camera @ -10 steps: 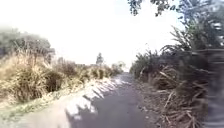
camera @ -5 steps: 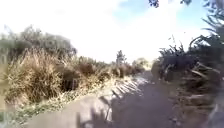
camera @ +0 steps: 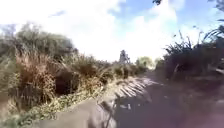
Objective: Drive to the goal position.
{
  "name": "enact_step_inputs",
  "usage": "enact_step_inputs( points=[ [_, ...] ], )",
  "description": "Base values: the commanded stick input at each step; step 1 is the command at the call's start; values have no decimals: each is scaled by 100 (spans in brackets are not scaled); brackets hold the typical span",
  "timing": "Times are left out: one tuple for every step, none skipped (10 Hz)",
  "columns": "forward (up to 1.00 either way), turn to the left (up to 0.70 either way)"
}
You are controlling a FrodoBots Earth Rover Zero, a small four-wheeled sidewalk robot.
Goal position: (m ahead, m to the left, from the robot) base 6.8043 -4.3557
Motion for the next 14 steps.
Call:
enact_step_inputs(
  points=[
    [70, -35],
    [70, -35],
    [70, -35],
    [70, -35],
    [70, -35],
    [70, -35],
    [70, -35],
    [70, -35],
    [70, -35],
    [0, 0],
    [0, 0],
    [0, 0],
    [0, 0],
    [0, 0]
  ],
)
